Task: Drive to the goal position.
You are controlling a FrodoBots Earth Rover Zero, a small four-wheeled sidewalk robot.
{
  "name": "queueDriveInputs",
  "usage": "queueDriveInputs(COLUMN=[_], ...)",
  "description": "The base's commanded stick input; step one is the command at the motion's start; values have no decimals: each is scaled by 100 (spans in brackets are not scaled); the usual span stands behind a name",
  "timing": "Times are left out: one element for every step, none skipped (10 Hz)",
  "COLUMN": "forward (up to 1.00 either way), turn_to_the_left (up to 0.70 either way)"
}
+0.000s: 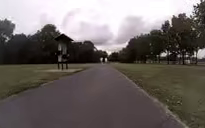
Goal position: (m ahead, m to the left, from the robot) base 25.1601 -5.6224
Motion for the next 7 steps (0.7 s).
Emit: queueDriveInputs(forward=[70,70,70,70,70,70,70], turn_to_the_left=[0,0,0,0,-4,0,0])
